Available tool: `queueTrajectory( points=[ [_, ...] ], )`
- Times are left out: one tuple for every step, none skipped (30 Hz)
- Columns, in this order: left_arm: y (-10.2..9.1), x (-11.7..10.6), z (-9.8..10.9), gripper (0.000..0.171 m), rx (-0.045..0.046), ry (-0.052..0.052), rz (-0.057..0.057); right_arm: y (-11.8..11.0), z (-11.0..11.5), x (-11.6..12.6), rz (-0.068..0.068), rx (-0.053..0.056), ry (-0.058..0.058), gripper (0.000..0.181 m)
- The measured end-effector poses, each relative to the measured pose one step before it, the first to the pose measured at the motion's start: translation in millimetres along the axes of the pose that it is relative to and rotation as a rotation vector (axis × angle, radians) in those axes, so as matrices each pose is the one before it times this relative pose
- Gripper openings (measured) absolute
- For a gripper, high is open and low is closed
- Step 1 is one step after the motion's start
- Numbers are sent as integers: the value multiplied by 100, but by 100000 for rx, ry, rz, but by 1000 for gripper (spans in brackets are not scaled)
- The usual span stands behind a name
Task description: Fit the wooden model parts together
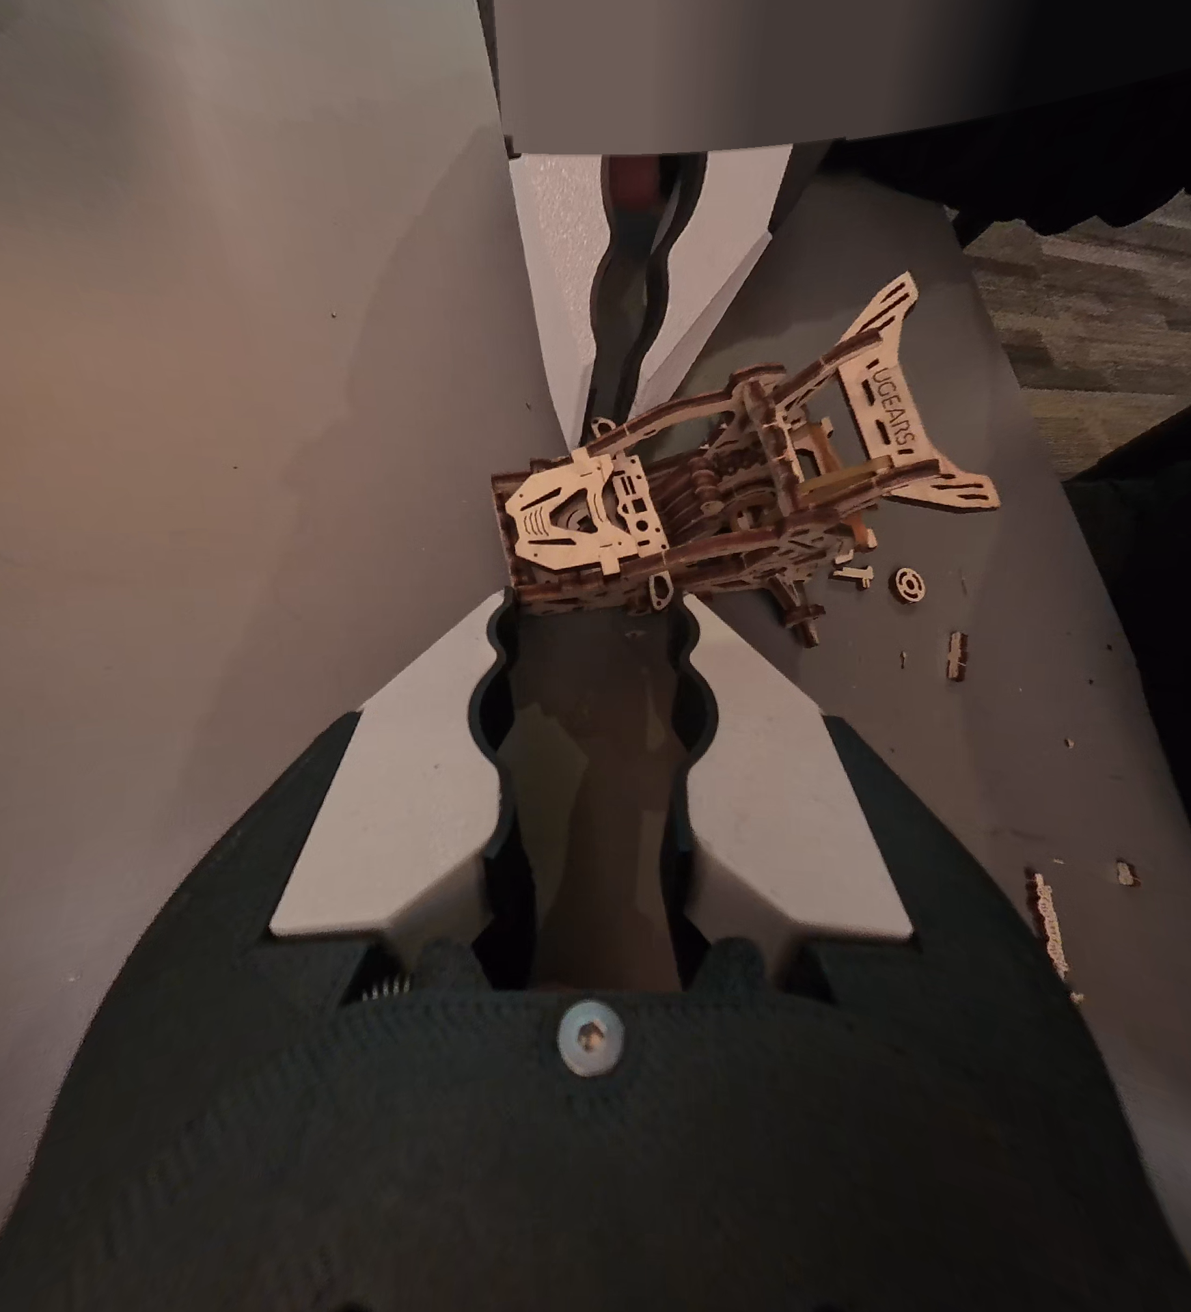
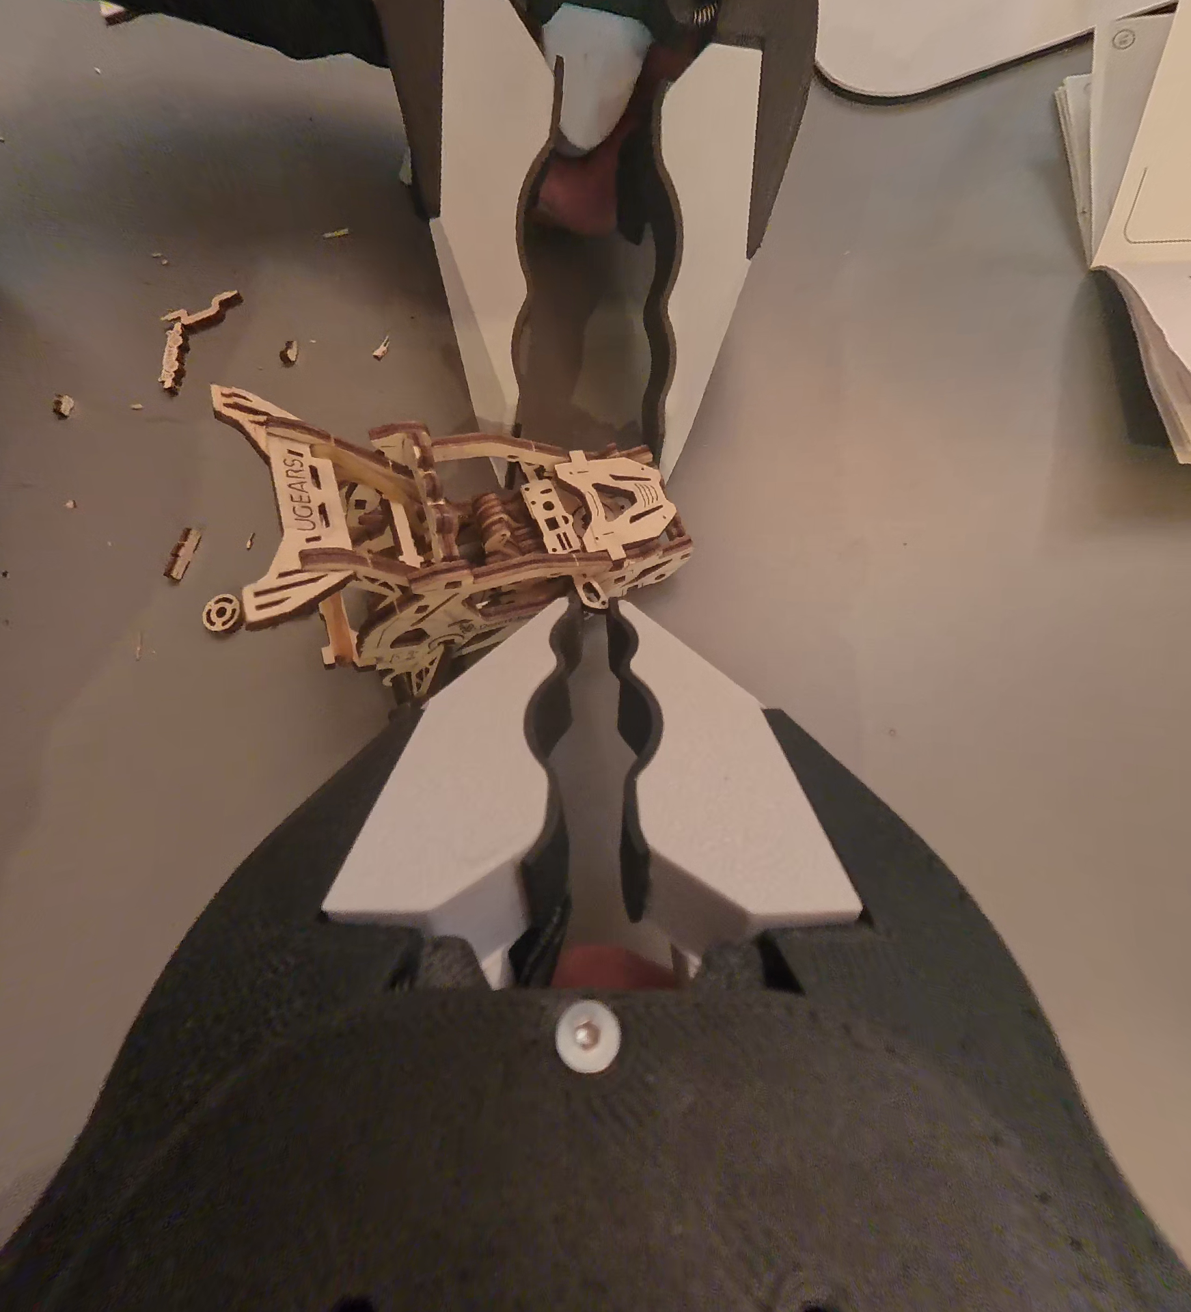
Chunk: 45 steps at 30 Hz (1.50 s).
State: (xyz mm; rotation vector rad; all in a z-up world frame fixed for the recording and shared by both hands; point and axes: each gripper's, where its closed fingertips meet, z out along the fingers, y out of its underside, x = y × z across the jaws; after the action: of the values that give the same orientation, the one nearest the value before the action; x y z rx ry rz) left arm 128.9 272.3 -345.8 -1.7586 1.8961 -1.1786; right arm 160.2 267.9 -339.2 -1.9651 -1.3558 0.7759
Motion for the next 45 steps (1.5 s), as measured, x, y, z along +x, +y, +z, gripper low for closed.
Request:
queueTrajectory(
  points=[
    [-6,-19,7,40,122,445,-844,21,-10,17,1103,42,-379,4],
    [-15,-28,9,39,65,517,-888,9,-12,18,1073,-122,-304,4],
    [-2,-15,-14,39,1,324,-452,0,5,-12,1253,-214,-428,4],
    [1,-2,-9,39,56,544,-680,0,14,-23,1568,10,-739,4],
    [-15,7,-21,39,116,531,-586,-19,-9,4,2012,377,-856,4],
    [-22,10,6,40,123,245,-256,-17,-15,15,1924,328,-825,4],
    [-42,5,-13,40,296,500,-738,-39,-20,16,1396,221,-441,4],
    [-38,16,-24,40,332,699,-920,-18,-20,21,1778,354,-658,3],
    [-29,3,-10,40,126,388,-380,-12,5,8,2294,542,-1147,4],
    [-30,9,-14,40,123,440,-502,-9,-17,16,1693,546,-978,4],
    [-68,8,-9,40,329,796,-1283,-27,-32,43,1238,294,-360,4],
    [-54,-35,-17,40,338,215,-849,-24,-27,72,403,236,484,4],
    [9,-4,7,40,-146,-465,640,27,29,-21,118,-199,29,4],
    [-7,7,13,40,-128,-480,605,8,2,-5,961,-176,-364,4],
    [3,5,11,40,66,-363,395,4,3,21,961,-11,-423,3],
    [-23,3,-5,40,152,-287,122,-13,-1,23,534,197,-199,3],
    [-25,72,21,42,52,-181,433,41,43,-49,-78,-159,-251,4],
    [-9,142,52,46,104,-459,1328,57,123,-143,71,-665,-638,4],
    [46,63,29,48,-273,-892,1528,25,104,-118,338,-424,-532,4],
    [57,-61,19,47,-338,-1474,1059,-29,-32,39,861,263,-247,4],
    [64,-153,-3,43,-431,-1942,1058,-67,-108,108,1613,646,-413,3],
    [-11,-47,8,42,-19,-711,443,-23,-74,104,920,339,-32,3],
    [17,-14,5,42,-62,-136,18,12,-2,0,-204,-9,432,3],
    [-1,3,-7,42,-5,102,-112,-9,13,-18,870,93,48,3],
    [4,-18,-16,42,-50,-429,381,-18,-1,31,1397,393,-256,3],
    [33,-23,16,41,-268,-1073,1057,7,7,9,969,43,-177,3],
    [42,-4,20,41,-220,-709,716,29,25,-26,75,-141,173,3],
    [17,-2,-17,41,9,113,-130,6,14,-14,180,161,208,3],
    [-15,6,-20,41,140,633,-643,-12,-10,2,-151,206,266,3],
    [2,-5,5,41,-79,241,48,7,1,-7,-439,44,265,3],
    [2,10,3,41,-64,113,58,13,-3,-22,-494,-2,130,3],
    [10,62,5,41,-22,485,37,41,-8,-83,-847,-164,-337,3],
    [10,62,40,41,-169,137,502,45,-26,-60,-1178,-236,-163,4],
    [11,35,20,41,-171,-207,619,25,-53,-15,-653,-125,-253,4],
    [13,38,23,41,-106,19,401,-19,-82,86,-366,184,9,7],
    [-22,67,18,41,61,513,14,-90,-160,87,-407,884,-121,12],
    [-31,141,20,39,31,1005,72,-194,-183,-86,-972,1418,-907,14],
    [4,23,20,39,-135,426,-80,-95,-109,-94,-1881,550,-505,16],
    [-7,4,-1,38,-62,253,-13,37,-16,119,-1720,-363,1004,20],
    [-5,-5,-2,38,-23,120,9,125,78,115,-683,-1120,624,24],
    [5,50,8,38,-160,110,491,35,43,31,-377,-526,-259,27],
    [17,78,49,38,-215,131,649,-52,-43,12,-943,123,-300,29],
    [-37,26,60,38,-104,-9,354,18,-30,83,-947,-271,96,29],
    [-55,99,93,39,-151,272,599,149,52,33,-553,-1268,-487,27],
    [-54,29,108,39,-301,-396,896,172,68,-40,-792,-1570,-901,26]
  ],
)
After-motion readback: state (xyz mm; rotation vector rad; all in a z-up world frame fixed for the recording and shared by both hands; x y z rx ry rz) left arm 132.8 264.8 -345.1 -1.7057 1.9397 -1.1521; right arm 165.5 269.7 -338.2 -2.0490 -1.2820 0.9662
